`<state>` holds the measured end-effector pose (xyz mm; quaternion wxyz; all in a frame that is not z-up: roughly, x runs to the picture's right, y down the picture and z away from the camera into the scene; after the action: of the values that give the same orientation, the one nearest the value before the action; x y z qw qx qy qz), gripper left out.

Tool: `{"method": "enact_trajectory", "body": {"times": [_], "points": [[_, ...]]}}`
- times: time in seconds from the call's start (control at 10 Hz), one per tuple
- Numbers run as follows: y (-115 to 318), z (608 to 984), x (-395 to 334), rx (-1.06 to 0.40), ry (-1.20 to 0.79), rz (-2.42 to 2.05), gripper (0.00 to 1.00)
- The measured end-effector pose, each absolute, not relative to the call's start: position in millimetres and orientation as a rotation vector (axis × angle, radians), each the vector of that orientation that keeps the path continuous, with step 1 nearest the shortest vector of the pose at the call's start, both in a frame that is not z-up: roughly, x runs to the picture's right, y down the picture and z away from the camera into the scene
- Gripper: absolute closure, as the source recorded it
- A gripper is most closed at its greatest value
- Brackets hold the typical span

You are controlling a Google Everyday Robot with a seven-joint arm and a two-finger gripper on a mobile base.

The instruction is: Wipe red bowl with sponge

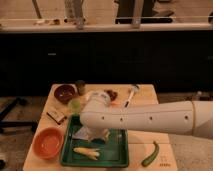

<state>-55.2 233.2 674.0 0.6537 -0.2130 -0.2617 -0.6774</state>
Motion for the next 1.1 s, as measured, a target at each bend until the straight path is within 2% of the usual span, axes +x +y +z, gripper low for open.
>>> {"method": "enact_trajectory", "body": {"times": [0.2,1.1], "points": [[244.0,672.1,-82.4,-0.482,-0.632,-1.594,1.00],[245.9,673.2,-86.5,-0.489,-0.638,-1.610,1.00]]}}
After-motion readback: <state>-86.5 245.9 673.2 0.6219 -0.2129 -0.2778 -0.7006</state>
